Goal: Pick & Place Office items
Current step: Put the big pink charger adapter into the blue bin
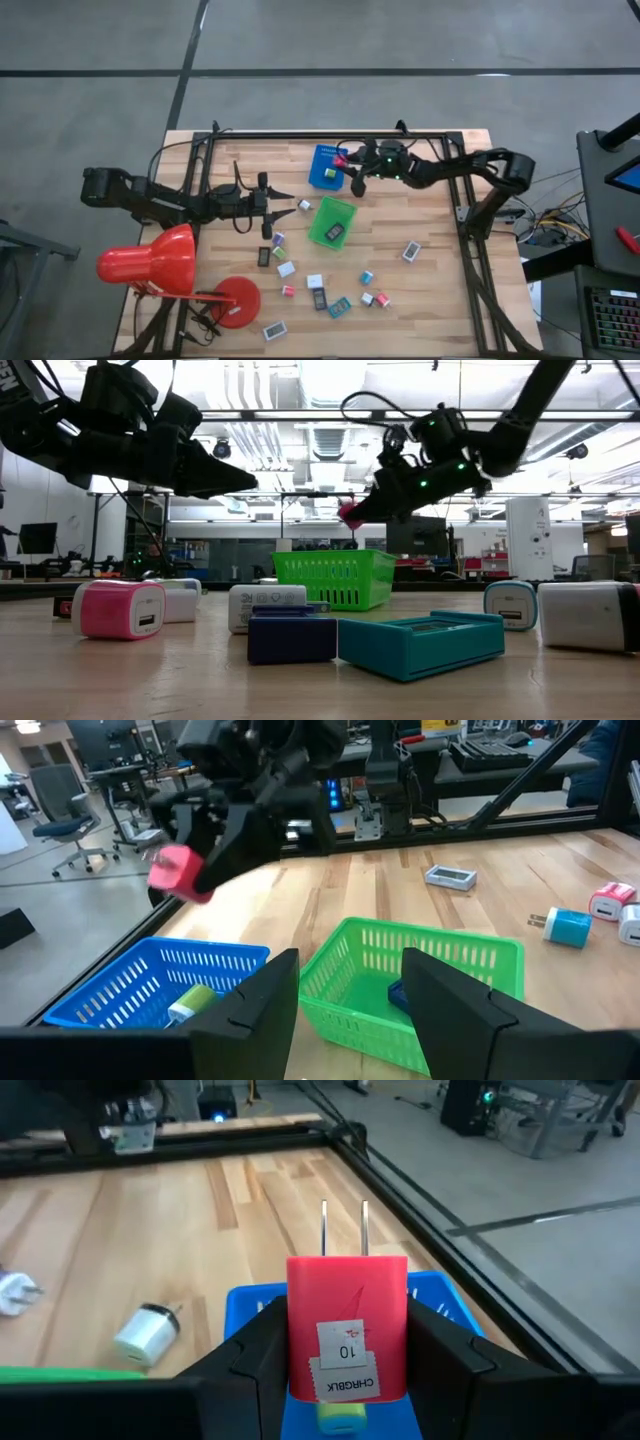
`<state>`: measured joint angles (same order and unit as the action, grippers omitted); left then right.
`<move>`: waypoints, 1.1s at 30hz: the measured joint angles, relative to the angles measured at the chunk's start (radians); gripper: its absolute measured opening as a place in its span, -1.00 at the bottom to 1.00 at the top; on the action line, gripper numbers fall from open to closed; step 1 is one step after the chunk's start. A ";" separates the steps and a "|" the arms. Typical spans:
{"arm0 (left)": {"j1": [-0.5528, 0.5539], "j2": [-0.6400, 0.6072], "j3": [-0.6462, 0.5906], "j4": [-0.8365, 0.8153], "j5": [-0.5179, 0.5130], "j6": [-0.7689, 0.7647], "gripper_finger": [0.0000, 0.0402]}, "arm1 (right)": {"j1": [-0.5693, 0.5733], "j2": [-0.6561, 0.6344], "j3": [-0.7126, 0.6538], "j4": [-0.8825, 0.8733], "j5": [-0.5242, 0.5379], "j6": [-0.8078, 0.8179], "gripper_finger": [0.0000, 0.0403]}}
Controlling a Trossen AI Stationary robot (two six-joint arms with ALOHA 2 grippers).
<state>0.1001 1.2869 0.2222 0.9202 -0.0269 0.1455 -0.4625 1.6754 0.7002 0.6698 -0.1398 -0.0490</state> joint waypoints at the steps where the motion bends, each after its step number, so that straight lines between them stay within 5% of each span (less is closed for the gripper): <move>1: 0.000 0.000 0.000 0.000 0.000 0.000 -0.10 | 0.000 0.016 0.016 0.000 0.000 0.000 -0.29; 15: 0.000 0.000 -0.008 0.000 0.000 0.014 -0.10 | 0.000 0.123 0.158 -0.058 -0.004 -0.018 -0.29; 33: 0.000 0.000 -0.008 0.007 0.000 0.014 -0.10 | -0.031 0.126 0.294 -0.396 0.027 -0.057 -0.29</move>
<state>0.1001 1.2869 0.2146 0.9272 -0.0269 0.1598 -0.4936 1.8019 0.9940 0.2741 -0.1123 -0.1061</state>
